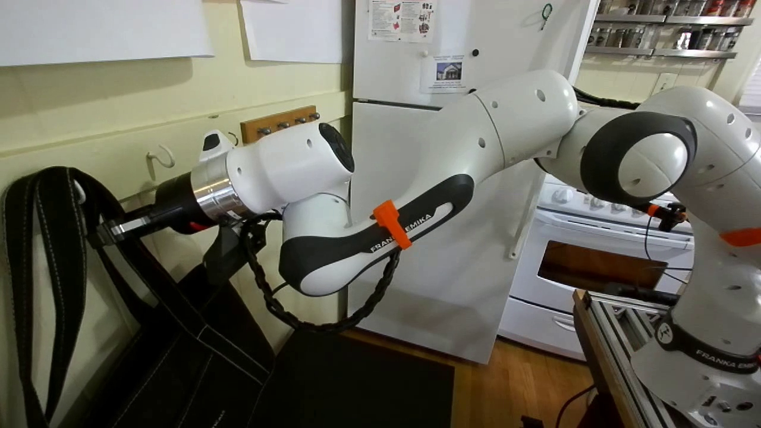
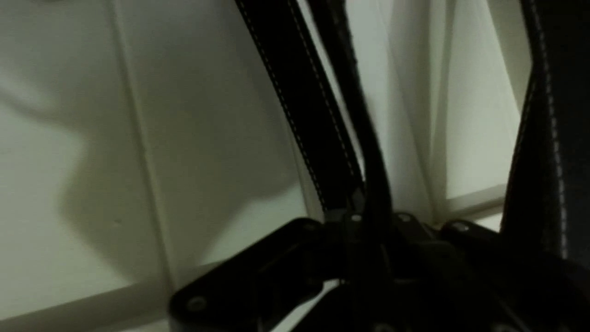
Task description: Move the bag to the right
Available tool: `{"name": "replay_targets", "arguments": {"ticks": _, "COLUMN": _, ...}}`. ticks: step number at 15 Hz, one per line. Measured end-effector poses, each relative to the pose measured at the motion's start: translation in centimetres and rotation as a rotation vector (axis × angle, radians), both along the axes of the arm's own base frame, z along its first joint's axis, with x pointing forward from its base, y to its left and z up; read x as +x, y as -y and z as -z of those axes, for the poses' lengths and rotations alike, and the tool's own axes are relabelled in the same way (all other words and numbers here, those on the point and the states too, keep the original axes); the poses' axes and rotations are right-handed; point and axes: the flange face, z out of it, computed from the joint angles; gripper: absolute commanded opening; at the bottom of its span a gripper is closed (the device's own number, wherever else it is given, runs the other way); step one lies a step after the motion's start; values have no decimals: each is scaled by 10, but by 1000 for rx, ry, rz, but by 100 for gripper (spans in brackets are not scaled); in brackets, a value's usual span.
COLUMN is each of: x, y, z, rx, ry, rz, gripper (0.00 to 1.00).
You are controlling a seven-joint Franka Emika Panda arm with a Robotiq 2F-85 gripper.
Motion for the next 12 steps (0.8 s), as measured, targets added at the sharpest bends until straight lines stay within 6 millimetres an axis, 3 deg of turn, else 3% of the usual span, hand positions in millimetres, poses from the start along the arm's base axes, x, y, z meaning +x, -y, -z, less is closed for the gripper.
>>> {"name": "replay_targets", "arguments": {"ticks": 8, "x": -3, "y": 28, "z": -49, "rx": -8, "ry": 60, "rz": 61, "gripper": 1}}
{"name": "replay_targets", "arguments": {"ticks": 12, "x": -11, "y": 38, "z": -60, "rx": -22, "ry": 49, "rz": 74, "gripper": 1}}
